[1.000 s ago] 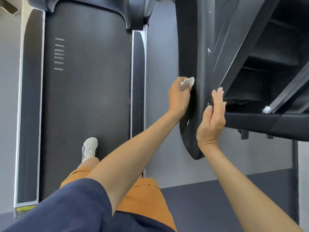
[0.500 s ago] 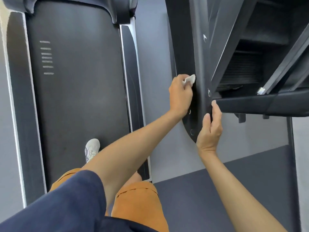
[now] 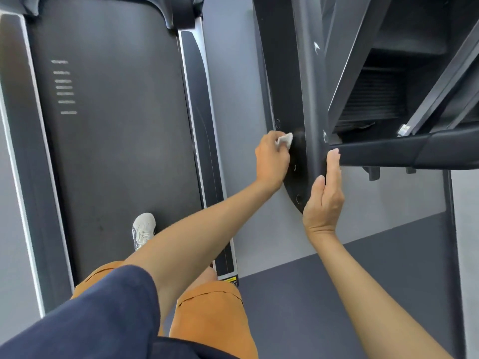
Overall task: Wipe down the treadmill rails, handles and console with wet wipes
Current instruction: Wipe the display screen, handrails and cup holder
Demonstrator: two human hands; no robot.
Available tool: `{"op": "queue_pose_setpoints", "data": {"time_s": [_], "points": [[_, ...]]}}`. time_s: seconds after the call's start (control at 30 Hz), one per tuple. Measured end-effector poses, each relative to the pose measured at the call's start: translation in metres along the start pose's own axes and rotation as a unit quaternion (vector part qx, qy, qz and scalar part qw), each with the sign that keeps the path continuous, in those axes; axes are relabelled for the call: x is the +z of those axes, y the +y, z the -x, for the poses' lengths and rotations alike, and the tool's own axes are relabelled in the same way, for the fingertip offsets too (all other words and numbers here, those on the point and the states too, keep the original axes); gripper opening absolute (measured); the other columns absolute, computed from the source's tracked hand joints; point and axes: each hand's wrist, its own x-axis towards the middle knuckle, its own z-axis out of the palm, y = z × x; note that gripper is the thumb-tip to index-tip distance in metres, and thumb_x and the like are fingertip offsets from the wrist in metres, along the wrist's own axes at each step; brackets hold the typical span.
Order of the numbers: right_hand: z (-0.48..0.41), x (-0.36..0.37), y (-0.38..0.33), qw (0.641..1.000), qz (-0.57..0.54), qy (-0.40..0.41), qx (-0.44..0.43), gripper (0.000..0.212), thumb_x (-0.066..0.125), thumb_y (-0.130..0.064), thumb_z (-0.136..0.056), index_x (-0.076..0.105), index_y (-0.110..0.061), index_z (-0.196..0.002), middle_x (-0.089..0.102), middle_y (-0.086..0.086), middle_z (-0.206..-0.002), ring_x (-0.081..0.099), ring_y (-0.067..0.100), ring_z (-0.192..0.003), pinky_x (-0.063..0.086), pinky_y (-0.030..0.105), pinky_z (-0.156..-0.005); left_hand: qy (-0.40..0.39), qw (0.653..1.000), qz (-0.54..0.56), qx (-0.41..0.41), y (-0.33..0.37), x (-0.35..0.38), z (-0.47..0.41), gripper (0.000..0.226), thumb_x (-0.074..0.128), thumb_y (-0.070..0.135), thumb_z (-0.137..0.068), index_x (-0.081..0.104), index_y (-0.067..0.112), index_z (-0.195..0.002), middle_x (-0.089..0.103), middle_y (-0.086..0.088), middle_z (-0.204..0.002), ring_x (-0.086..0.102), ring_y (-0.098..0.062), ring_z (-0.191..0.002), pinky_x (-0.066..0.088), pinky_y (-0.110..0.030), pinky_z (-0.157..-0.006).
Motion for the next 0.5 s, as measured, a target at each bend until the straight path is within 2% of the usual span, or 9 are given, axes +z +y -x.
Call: {"op": "queue_pose_setpoints", "data": {"time_s": [0.07, 0.2, 0.27, 0.4, 0.5], "points": [[0.001, -0.001, 0.001, 0.999, 0.029, -0.017, -0.038, 0.051, 0.026, -0.004, -0.095, 0.028, -0.002, -0.145, 0.026, 0.008, -0.152, 0.02, 0.022, -0.145, 0.014, 0.047, -0.119, 0.0, 1.0, -0.009, 0.017, -0.005, 0.002, 0.03, 0.013, 0.051, 0.002, -0.092, 0.061, 0.003, -0.1, 0.063, -0.01, -0.099, 0.058, -0.022, -0.089, 0.049, -0.029, -0.077], [0.003, -0.002, 0.003, 0.994, 0.067, -0.04, -0.077, 0.052, 0.026, -0.004, -0.094, 0.028, 0.005, -0.145, 0.021, 0.011, -0.154, 0.015, 0.019, -0.146, 0.007, 0.041, -0.121, -0.056, 0.996, -0.038, 0.057, -0.036, 0.0, 0.089, 0.016, 0.054, -0.009, -0.084, 0.064, 0.003, -0.091, 0.065, -0.008, -0.09, 0.058, -0.013, -0.082, 0.045, -0.018, -0.074], [0.003, -0.002, 0.003, 0.993, 0.071, -0.038, -0.081, 0.052, 0.027, -0.004, -0.093, 0.029, 0.005, -0.144, 0.022, 0.012, -0.153, 0.015, 0.019, -0.145, 0.008, 0.042, -0.121, -0.051, 0.996, -0.037, 0.056, -0.03, -0.001, 0.07, 0.015, 0.055, -0.006, -0.086, 0.065, 0.003, -0.092, 0.067, -0.007, -0.092, 0.06, -0.017, -0.085, 0.047, -0.021, -0.076], [0.003, -0.001, 0.003, 0.993, 0.074, -0.03, -0.083, 0.052, 0.028, -0.004, -0.093, 0.031, 0.007, -0.143, 0.024, 0.014, -0.153, 0.018, 0.02, -0.144, 0.012, 0.044, -0.12, 0.011, 1.0, -0.003, 0.015, 0.002, -0.001, 0.016, 0.013, 0.053, 0.009, -0.095, 0.063, 0.003, -0.101, 0.066, -0.009, -0.095, 0.059, -0.02, -0.088, 0.047, -0.026, -0.075], [0.003, -0.001, 0.004, 0.993, 0.075, -0.025, -0.085, 0.051, 0.027, -0.005, -0.093, 0.032, 0.006, -0.143, 0.025, 0.015, -0.152, 0.019, 0.02, -0.144, 0.014, 0.047, -0.119, 0.011, 1.0, -0.01, 0.025, -0.003, 0.002, 0.04, 0.011, 0.053, 0.01, -0.095, 0.061, 0.005, -0.099, 0.063, -0.003, -0.089, 0.058, -0.018, -0.082, 0.046, -0.026, -0.072]]}}
